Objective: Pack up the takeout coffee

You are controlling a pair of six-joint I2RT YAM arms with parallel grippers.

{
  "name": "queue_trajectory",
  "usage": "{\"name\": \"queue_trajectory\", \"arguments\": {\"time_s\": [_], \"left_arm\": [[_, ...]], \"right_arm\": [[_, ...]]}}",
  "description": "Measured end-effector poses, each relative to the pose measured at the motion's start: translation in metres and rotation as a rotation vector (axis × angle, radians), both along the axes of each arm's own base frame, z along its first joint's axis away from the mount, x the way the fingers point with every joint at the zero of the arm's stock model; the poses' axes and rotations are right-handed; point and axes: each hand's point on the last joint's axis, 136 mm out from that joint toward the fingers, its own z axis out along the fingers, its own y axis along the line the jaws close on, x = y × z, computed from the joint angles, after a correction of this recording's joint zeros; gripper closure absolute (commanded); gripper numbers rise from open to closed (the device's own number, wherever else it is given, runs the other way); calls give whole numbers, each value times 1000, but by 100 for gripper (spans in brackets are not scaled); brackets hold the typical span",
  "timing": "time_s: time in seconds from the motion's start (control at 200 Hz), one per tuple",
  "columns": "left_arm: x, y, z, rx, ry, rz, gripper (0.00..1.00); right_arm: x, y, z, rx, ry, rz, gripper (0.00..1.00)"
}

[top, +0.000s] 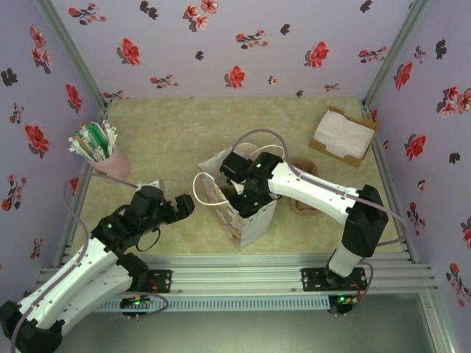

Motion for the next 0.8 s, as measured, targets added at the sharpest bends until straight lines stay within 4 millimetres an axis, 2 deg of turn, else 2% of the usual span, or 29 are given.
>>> {"name": "queue_trajectory", "arguments": {"time_s": [0.095, 0.175, 0.31, 0.38, 0.44, 0.57, 0.7, 0.8], "left_arm": [[0, 1, 21, 2, -34, -16, 1], [2, 2, 60, -11, -107, -28, 1], [4, 7, 139, -49, -268, -45, 1], [4, 8, 168, -51, -326, -58, 1], [6, 5, 184, -38, -351, -79, 1], [19, -14, 198, 17, -349, -157, 1], [29, -41, 194, 79, -310, -267, 1], [29, -63, 191, 115, -293, -366, 1]], "right_arm": [[0, 0, 0, 1, -1, -1, 35], [0, 0, 0, 3, -2, -1, 34], [0, -1, 0, 5, -3, -1, 35], [0, -1, 0, 6, -3, -1, 34], [0, -1, 0, 6, -3, -2, 34], [1, -1, 0, 9, 2, -6, 35], [1, -1, 0, 9, 2, -6, 34], [1, -1, 0, 9, 2, -6, 34]]}}
